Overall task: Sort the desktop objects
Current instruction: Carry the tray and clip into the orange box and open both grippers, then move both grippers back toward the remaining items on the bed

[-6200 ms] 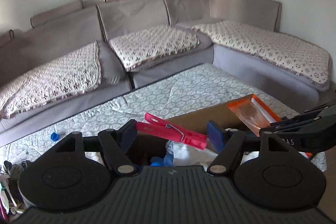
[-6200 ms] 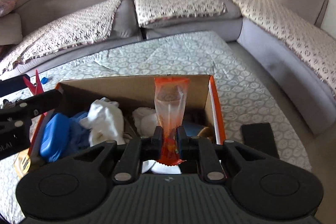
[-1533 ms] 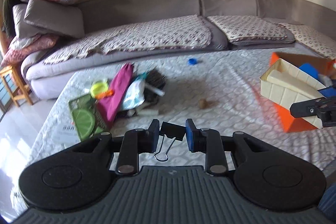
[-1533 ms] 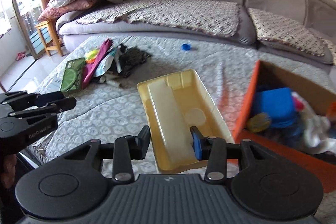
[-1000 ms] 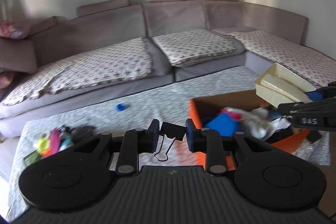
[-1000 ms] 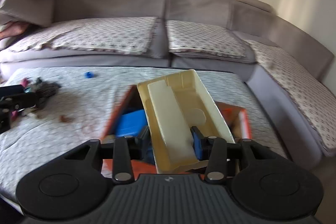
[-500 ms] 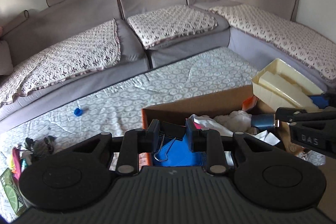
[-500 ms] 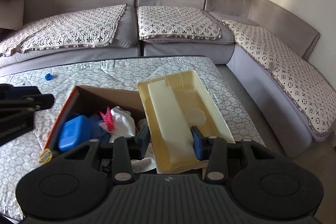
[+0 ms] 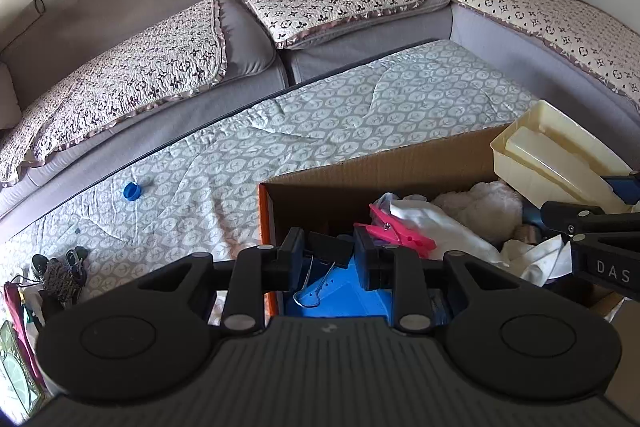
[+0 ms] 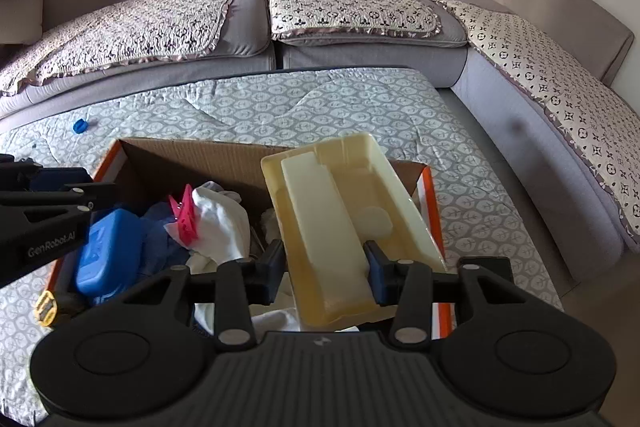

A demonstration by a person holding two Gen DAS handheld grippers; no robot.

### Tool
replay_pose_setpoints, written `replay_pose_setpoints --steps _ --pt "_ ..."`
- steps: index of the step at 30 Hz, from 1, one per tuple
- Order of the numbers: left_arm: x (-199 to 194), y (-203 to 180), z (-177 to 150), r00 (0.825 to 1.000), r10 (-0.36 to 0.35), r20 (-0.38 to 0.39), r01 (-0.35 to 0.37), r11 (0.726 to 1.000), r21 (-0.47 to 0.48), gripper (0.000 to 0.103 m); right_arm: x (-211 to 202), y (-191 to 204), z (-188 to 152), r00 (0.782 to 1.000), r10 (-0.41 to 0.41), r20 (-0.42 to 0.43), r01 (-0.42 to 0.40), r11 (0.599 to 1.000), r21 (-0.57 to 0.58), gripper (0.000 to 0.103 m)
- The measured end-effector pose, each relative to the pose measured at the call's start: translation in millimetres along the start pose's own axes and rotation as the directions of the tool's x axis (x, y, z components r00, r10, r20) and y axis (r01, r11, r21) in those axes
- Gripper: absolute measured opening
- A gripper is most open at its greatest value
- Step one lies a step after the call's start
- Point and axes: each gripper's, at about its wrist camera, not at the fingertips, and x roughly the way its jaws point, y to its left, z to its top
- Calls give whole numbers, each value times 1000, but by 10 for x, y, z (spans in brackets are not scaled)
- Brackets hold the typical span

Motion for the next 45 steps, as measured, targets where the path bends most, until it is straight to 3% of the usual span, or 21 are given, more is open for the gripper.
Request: replay_pose_setpoints --steps 15,17,19,22,25,37,45 --pt "124 65 24 998 -40 -43 38 999 -30 28 183 9 12 993 88 -73 -85 995 44 39" --pt "99 60 1 998 -46 -42 44 998 -38 52 207 4 11 992 91 -87 -86 994 63 40" --pt "0 19 14 999 -37 -21 36 999 -32 65 198 0 11 992 93 -91 -86 993 76 42" --pt "-67 25 32 998 -52 -23 51 998 -37 69 156 -4 7 992 95 -83 -88 992 86 44" --pt "-124 73 13 998 -69 -6 68 997 -44 82 91 -35 17 991 111 -72 -101 986 129 65" --pt "-428 214 -71 995 -90 41 91 995 -31 84 -234 87 35 996 78 -39 -73 992 104 73" --pt "-651 449 -274 995 -79 67 83 995 -56 85 -384 414 -34 997 72 -34 -70 997 45 74"
